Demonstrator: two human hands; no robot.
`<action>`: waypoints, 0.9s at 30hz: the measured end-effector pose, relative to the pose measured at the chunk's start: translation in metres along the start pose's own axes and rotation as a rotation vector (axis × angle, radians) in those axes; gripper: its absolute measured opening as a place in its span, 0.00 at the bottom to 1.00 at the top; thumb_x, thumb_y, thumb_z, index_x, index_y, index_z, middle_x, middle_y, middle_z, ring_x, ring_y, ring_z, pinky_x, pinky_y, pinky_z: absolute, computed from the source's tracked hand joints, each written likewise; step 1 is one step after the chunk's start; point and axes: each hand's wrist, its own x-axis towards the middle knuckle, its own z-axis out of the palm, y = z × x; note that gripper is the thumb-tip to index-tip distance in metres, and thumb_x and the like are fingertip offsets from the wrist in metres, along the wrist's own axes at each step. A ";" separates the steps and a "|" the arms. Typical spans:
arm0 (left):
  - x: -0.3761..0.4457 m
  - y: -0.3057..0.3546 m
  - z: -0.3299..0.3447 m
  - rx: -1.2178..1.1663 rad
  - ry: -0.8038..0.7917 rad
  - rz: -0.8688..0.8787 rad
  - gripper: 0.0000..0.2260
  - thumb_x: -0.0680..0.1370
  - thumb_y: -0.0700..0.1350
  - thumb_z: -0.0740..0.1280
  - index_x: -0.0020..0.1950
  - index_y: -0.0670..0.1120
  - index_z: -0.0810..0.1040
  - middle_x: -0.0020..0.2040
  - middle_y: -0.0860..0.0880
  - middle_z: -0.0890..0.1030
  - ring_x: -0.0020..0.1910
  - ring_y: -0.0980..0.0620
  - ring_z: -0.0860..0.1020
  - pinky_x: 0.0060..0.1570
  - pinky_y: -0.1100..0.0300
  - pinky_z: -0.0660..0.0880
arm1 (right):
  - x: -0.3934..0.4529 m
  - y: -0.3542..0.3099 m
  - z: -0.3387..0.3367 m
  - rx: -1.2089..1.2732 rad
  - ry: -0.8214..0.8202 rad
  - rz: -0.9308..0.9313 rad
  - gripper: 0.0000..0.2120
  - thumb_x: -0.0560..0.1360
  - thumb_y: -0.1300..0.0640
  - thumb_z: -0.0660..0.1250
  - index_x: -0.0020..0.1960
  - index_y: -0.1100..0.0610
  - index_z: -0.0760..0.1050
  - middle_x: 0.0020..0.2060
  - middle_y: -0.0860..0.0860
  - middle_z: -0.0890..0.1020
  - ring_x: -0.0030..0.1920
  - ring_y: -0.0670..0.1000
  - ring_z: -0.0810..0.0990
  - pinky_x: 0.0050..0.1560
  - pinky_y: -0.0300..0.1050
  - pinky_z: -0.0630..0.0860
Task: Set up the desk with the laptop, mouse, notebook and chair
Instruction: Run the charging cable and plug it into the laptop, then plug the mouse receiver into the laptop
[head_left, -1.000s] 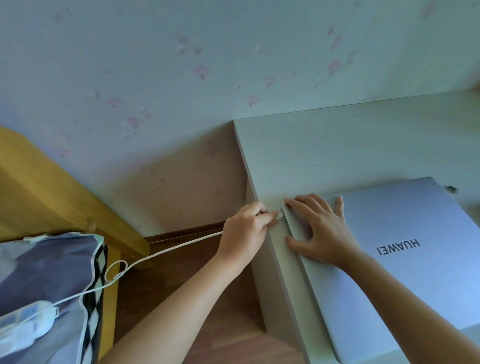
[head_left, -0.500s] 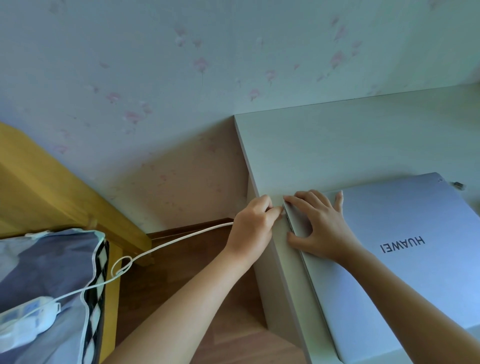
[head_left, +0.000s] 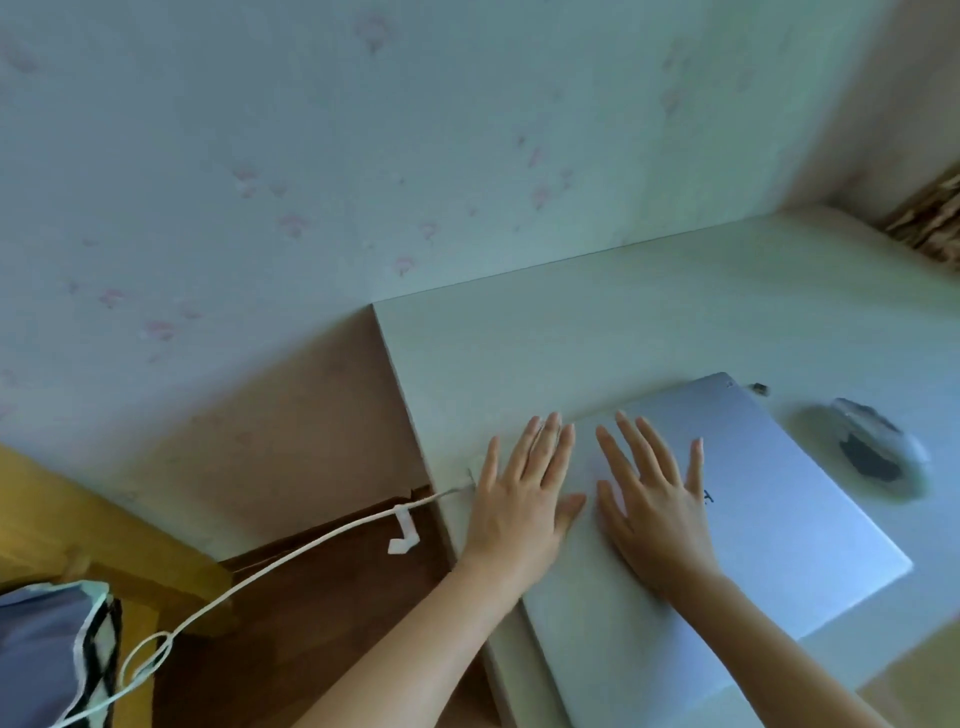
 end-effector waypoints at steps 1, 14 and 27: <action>0.010 0.013 0.004 -0.022 -0.036 -0.001 0.29 0.78 0.59 0.52 0.75 0.45 0.65 0.76 0.48 0.65 0.74 0.49 0.64 0.67 0.43 0.67 | -0.001 0.015 -0.003 -0.013 -0.019 0.043 0.25 0.75 0.48 0.52 0.71 0.54 0.66 0.71 0.55 0.69 0.72 0.53 0.60 0.68 0.71 0.53; 0.156 0.135 0.073 -0.087 -0.153 0.056 0.29 0.76 0.64 0.52 0.73 0.51 0.68 0.74 0.49 0.67 0.72 0.47 0.68 0.65 0.42 0.68 | 0.059 0.201 -0.012 0.132 -0.029 0.319 0.20 0.79 0.52 0.55 0.71 0.53 0.65 0.74 0.52 0.63 0.66 0.57 0.71 0.57 0.50 0.72; 0.183 0.135 0.072 -0.131 -0.178 0.143 0.26 0.78 0.64 0.53 0.75 0.59 0.62 0.78 0.48 0.60 0.75 0.52 0.62 0.68 0.55 0.64 | 0.079 0.248 0.013 0.265 0.181 0.180 0.12 0.75 0.54 0.63 0.45 0.61 0.80 0.54 0.56 0.82 0.53 0.58 0.80 0.32 0.46 0.77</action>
